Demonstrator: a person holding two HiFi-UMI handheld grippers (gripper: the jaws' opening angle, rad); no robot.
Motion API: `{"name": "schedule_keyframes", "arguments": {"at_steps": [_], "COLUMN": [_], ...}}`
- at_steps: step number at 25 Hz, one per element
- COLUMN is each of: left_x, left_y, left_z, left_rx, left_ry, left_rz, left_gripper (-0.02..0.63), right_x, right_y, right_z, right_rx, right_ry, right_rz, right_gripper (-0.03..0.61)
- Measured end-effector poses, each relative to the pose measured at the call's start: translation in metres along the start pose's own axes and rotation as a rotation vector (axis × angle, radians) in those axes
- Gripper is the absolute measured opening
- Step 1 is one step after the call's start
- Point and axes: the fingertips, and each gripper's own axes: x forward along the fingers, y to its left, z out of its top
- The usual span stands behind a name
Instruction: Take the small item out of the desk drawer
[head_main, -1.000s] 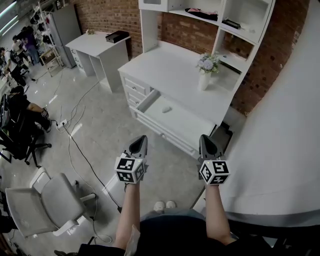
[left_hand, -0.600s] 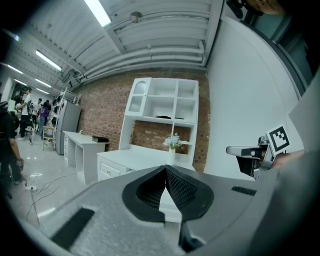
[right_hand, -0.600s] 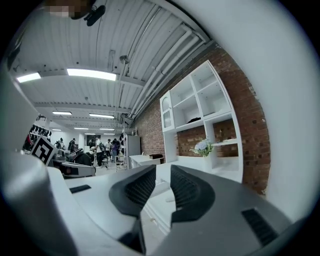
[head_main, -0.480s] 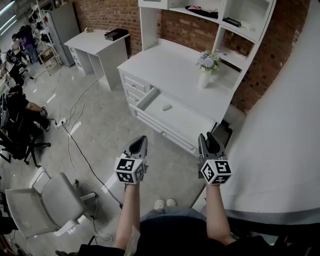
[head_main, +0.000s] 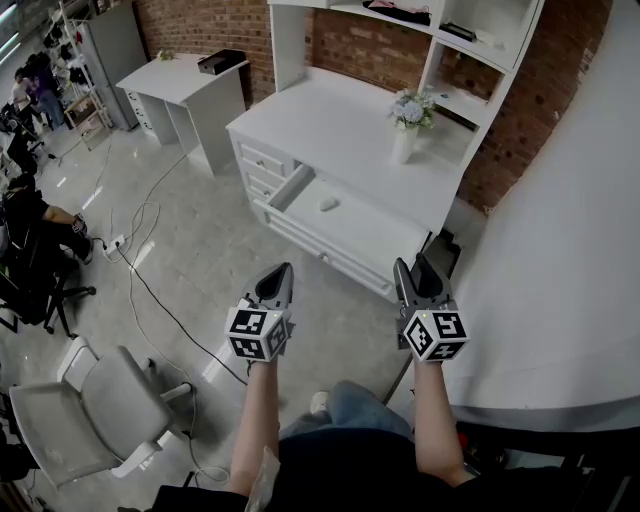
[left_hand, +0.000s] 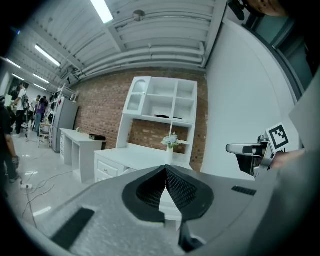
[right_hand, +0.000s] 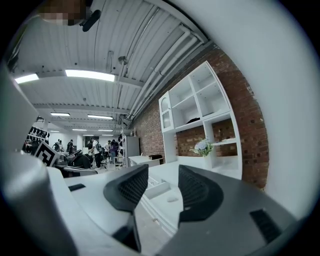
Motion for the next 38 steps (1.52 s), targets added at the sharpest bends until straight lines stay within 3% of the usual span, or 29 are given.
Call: {"name": "schedule_keyframes", "arguments": {"at_steps": [15, 38], "left_x": [0.03, 0.19], "left_y": [0.029, 0.142], "left_z": [-0.007, 0.0], "left_rx": [-0.018, -0.045], "left_ry": [0.024, 0.092], "left_rz": [-0.007, 0.061], "left_gripper": [0.009, 0.009], "right_x": [0.026, 0.238], "right_y": [-0.014, -0.062], "right_z": [-0.012, -0.039], "right_rx": [0.013, 0.018], "right_ry": [0.019, 0.112], "right_rz": [-0.042, 0.029], "right_gripper": [0.169, 0.169]}}
